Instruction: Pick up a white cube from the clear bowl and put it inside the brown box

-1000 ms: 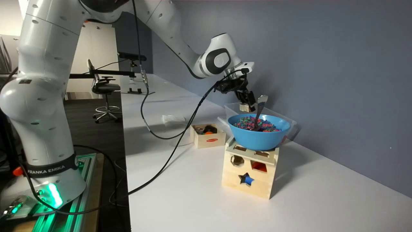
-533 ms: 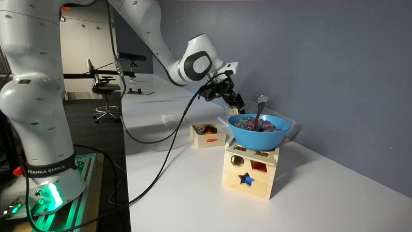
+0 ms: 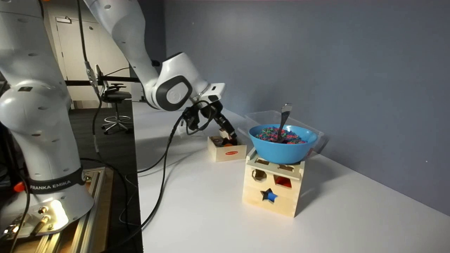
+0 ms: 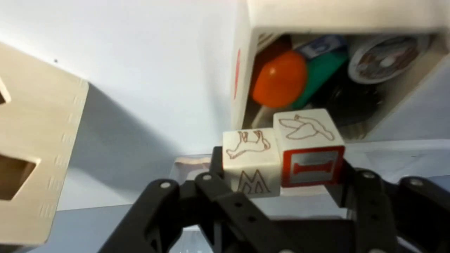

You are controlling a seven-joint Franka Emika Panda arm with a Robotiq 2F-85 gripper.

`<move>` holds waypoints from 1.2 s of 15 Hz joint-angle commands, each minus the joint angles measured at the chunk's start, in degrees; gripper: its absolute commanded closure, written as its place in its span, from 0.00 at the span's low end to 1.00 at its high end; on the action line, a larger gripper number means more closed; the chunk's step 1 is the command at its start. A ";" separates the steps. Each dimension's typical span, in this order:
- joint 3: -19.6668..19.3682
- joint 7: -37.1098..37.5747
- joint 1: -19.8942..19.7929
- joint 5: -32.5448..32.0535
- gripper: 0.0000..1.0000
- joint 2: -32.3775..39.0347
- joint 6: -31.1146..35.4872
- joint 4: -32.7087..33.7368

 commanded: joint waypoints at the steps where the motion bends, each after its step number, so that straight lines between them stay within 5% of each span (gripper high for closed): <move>1: 0.00 0.00 0.28 0.00 0.33 -1.01 0.95 -1.97; 2: -0.01 0.00 0.41 0.00 0.33 -1.79 1.27 -2.97; 3: -1.92 1.00 3.51 -1.81 0.58 0.51 -1.01 0.76; 10: -3.29 1.35 12.88 2.13 0.58 6.39 -9.31 8.82; 11: 5.22 -3.53 5.64 8.36 0.58 6.81 -11.63 9.58; 12: -0.67 -1.44 11.16 7.25 0.58 7.52 -13.29 10.79; 13: 0.84 -3.30 9.88 10.22 0.58 7.58 -15.12 11.57; 14: 6.11 -4.76 3.95 12.41 0.58 7.41 -15.93 11.96; 16: 7.61 -6.47 1.43 15.57 0.58 7.34 -17.23 12.95; 18: 6.05 -11.37 2.87 21.16 0.58 7.64 -19.61 14.20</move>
